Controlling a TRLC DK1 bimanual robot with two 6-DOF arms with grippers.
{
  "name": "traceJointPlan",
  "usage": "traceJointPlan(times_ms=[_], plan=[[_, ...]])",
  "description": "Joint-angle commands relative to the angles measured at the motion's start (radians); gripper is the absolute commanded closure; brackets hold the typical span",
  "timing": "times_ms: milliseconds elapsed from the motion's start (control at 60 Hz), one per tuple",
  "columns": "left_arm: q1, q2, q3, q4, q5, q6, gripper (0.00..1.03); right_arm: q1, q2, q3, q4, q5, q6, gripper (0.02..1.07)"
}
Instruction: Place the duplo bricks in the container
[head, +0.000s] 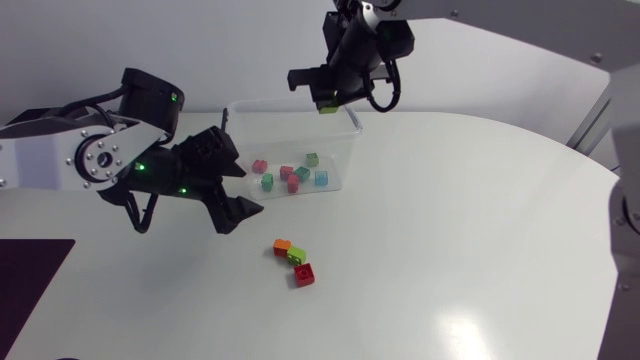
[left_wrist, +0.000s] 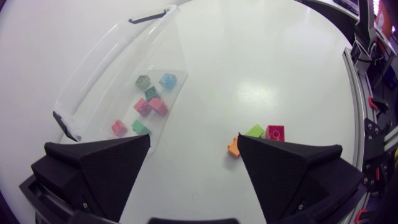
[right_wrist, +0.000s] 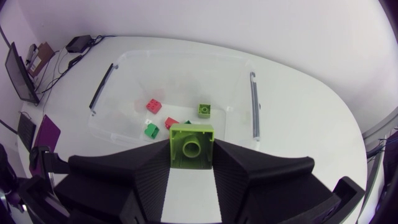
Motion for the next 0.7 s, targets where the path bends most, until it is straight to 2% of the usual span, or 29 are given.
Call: traceJointPlan(times_ms=[0, 217, 333, 400, 467, 500, 533, 683], plan=[[-0.010, 0.015, -0.024, -0.002, 0.016, 0.085, 0.06, -0.004, 0.065, 0.069, -0.030, 0.009, 0.029, 0.75], [-0.016, 0.062, -0.036, -0.002, 0.036, 0.147, 0.06, -0.011, 0.186, 0.233, -0.107, 0.011, 0.041, 0.74], [-0.013, 0.085, -0.052, 0.001, 0.038, 0.187, 0.06, -0.018, 0.245, 0.302, -0.145, 0.013, 0.047, 0.60], [-0.010, 0.102, -0.058, 0.004, 0.041, 0.202, 0.06, -0.024, 0.272, 0.337, -0.166, 0.016, 0.057, 0.42], [-0.007, 0.107, -0.064, 0.004, 0.042, 0.220, 0.06, -0.028, 0.286, 0.360, -0.177, 0.023, 0.061, 0.18], [-0.007, 0.108, -0.068, 0.004, 0.042, 0.228, 0.06, -0.028, 0.289, 0.366, -0.182, 0.029, 0.061, 0.10], [-0.008, 0.110, -0.072, 0.010, 0.042, 0.229, 0.06, -0.030, 0.291, 0.368, -0.185, 0.031, 0.061, 0.07], [-0.008, 0.147, -0.073, 0.033, 0.042, 0.249, 0.06, -0.038, 0.288, 0.370, -0.200, 0.034, 0.064, 0.07]])
